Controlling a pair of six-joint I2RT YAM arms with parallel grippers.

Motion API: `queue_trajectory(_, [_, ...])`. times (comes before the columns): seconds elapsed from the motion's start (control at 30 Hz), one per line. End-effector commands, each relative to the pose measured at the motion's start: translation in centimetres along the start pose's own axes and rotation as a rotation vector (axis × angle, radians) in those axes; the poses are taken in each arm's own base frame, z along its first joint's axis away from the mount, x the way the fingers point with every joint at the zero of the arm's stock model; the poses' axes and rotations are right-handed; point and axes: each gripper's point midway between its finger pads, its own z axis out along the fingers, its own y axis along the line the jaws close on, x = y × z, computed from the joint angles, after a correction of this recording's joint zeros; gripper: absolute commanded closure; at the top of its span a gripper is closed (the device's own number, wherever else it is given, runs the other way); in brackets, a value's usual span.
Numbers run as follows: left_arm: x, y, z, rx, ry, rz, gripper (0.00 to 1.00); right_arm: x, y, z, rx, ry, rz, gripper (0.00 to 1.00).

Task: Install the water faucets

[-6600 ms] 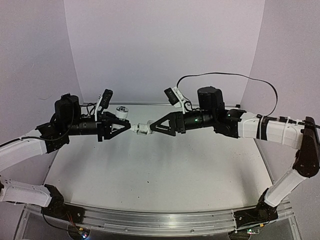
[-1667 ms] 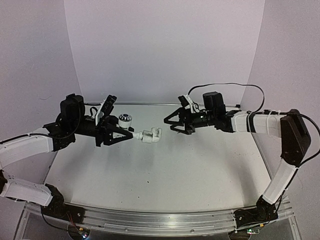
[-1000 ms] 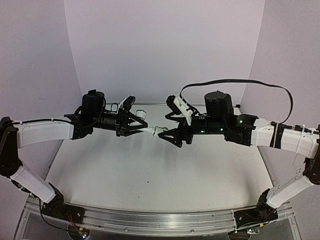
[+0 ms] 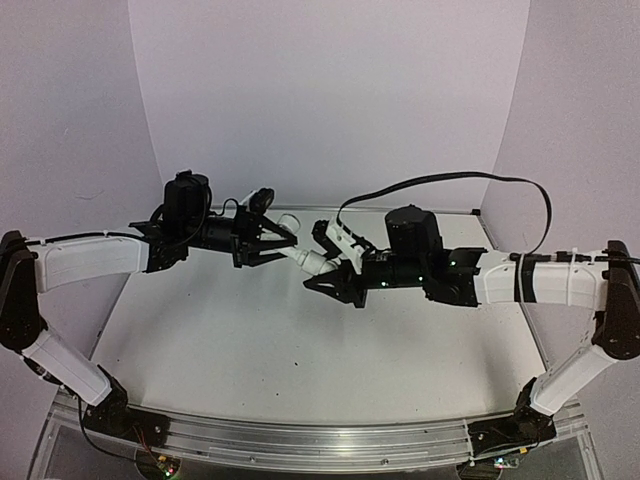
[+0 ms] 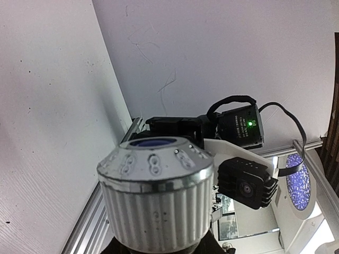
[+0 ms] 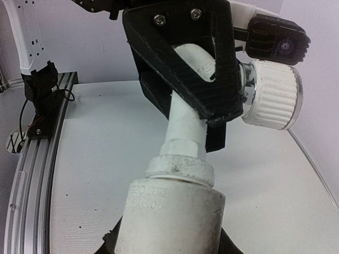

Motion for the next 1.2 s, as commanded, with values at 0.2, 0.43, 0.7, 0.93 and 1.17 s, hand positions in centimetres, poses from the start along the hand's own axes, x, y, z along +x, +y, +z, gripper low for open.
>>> queue_trajectory(0.2, [-0.2, -5.5, -1.6, 0.084, -0.166, 0.668, 1.0, -4.0, -1.6, -2.1, -0.143, -0.171, 0.549, 1.0])
queue_trajectory(0.43, [2.4, -8.2, -3.8, 0.145, -0.325, 1.086, 1.0, -4.4, -3.0, -2.8, -0.429, -0.235, 0.99, 1.0])
queue_trajectory(0.7, [-3.8, -2.1, -3.0, -0.055, -0.469, 0.548, 1.0, 3.8, -5.2, -1.1, -0.067, 0.036, 0.886, 0.25])
queue_trajectory(0.93, [-6.4, 10.7, -3.4, -0.48, -0.452, 0.153, 1.0, 7.8, -7.1, -4.7, 0.232, 0.185, 0.776, 0.02])
queue_trajectory(1.17, [-7.6, 16.7, -1.9, -0.468, -0.322, 0.01, 0.86, 7.3, -6.9, -6.5, 0.27, 0.187, 0.743, 0.02])
